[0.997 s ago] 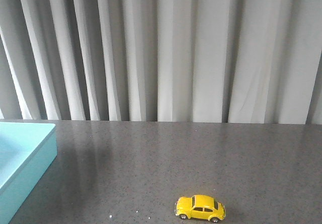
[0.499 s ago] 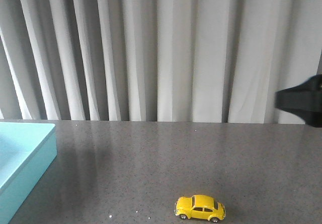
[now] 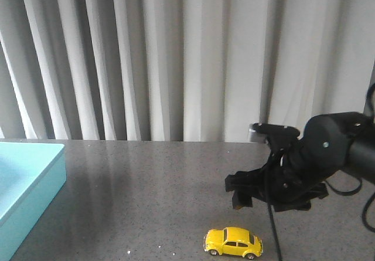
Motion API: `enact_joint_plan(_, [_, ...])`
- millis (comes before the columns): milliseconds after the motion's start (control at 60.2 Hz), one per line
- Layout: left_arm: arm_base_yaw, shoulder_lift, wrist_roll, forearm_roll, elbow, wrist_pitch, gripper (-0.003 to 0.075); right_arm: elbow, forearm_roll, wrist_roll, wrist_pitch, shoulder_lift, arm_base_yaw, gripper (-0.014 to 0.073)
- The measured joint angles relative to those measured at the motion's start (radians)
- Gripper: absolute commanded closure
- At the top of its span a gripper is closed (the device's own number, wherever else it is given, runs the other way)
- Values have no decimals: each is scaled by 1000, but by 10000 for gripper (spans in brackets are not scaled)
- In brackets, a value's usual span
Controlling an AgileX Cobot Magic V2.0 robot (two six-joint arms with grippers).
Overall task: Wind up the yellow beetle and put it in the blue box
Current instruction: 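Lower the right gripper over the yellow toy car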
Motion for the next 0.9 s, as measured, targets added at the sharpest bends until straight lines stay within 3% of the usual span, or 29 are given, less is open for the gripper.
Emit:
enact_joint_plan(582, [0, 0, 0, 0, 0, 0, 726, -57, -17, 99, 19, 187, 26, 42])
enact_joint_plan(898, [0, 0, 0, 0, 0, 0, 726, -63, -19, 103, 29, 217, 26, 200])
